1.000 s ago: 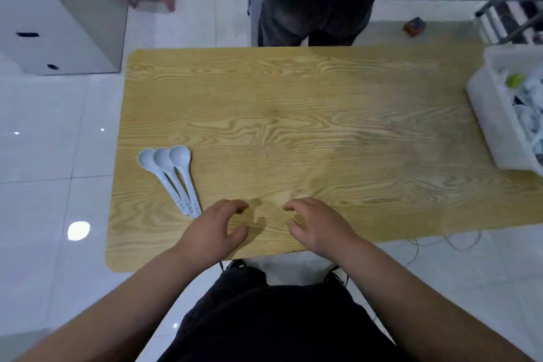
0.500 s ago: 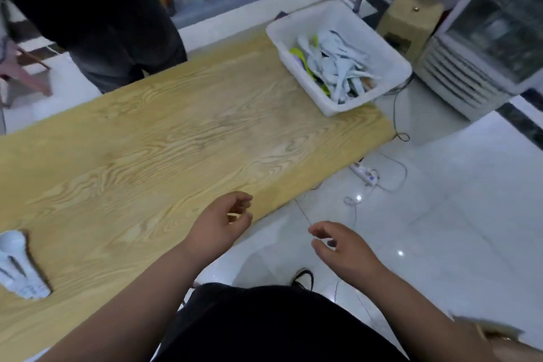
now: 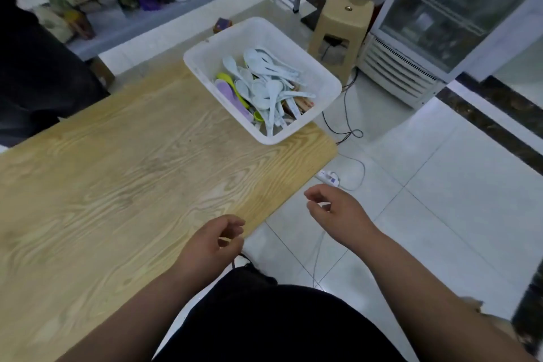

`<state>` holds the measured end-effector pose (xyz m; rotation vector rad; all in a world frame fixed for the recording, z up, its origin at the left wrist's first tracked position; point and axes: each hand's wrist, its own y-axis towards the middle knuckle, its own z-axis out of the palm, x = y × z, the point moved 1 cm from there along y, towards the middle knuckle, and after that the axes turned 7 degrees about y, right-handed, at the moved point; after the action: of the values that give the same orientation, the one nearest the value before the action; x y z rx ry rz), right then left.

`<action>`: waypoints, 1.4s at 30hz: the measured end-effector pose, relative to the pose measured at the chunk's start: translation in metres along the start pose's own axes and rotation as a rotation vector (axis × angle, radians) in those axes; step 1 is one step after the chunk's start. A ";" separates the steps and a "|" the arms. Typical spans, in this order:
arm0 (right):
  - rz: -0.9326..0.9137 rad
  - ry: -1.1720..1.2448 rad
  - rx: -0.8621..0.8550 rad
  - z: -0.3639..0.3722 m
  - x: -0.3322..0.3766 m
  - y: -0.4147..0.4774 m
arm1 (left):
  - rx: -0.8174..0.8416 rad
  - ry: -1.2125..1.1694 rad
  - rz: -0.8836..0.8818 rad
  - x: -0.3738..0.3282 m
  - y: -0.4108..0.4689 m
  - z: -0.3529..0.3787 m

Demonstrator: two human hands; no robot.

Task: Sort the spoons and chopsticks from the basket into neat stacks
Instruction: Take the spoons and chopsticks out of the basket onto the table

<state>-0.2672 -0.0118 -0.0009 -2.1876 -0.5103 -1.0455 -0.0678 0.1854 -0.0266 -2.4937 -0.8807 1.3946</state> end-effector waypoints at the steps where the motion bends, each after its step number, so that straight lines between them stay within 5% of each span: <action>1: 0.008 -0.008 -0.005 -0.006 0.002 0.007 | 0.008 -0.002 0.014 -0.003 0.012 -0.001; 11: 0.031 -0.063 0.073 -0.039 -0.015 0.076 | -0.102 -0.096 0.062 -0.070 0.131 -0.029; 23: -0.379 -0.319 0.298 -0.108 0.058 0.291 | -0.428 -0.064 -0.232 -0.130 0.230 -0.012; 33: -0.451 -0.796 0.357 -0.065 0.055 0.382 | -0.304 0.292 -0.387 -0.135 0.304 0.004; 42: -0.456 -0.751 0.432 -0.062 0.043 0.389 | -0.213 0.617 -0.430 -0.128 0.354 0.010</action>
<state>-0.0469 -0.3286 -0.0888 -2.0415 -1.4702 -0.2172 0.0218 -0.1766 -0.0803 -2.4303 -1.3393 0.3792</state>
